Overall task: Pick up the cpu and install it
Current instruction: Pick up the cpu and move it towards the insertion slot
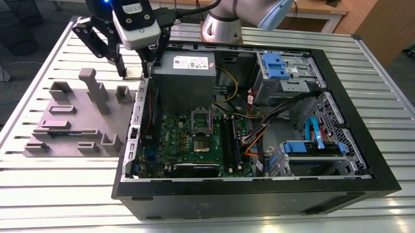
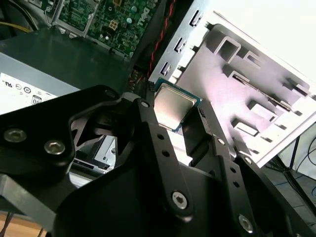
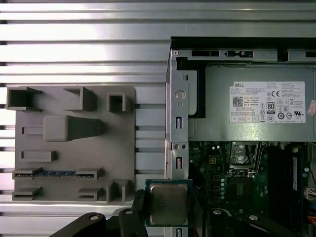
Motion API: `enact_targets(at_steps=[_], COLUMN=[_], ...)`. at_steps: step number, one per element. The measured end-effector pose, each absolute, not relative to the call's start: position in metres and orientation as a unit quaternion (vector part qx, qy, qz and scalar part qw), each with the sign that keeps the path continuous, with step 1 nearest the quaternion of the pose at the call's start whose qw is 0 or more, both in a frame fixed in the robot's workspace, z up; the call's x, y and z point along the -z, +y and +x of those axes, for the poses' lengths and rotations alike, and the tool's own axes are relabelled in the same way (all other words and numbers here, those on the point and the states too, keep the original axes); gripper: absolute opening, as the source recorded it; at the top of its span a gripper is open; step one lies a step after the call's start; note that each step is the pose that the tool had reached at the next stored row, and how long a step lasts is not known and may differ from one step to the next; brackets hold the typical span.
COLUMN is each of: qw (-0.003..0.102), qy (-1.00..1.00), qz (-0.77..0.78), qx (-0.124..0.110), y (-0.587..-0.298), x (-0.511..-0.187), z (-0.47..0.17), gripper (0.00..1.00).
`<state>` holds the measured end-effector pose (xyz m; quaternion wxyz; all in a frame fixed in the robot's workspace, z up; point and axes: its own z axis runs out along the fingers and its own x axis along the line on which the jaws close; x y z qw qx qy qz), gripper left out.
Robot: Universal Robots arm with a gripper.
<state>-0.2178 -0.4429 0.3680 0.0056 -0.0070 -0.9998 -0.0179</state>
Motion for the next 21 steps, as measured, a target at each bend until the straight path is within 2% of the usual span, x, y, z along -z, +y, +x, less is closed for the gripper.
enact_targets(at_steps=[21], qw=[0.006], qy=[-1.0], qz=[-0.007], qx=[0.018], y=[-0.443], x=[-0.368], z=[-0.165], gripper=[0.47])
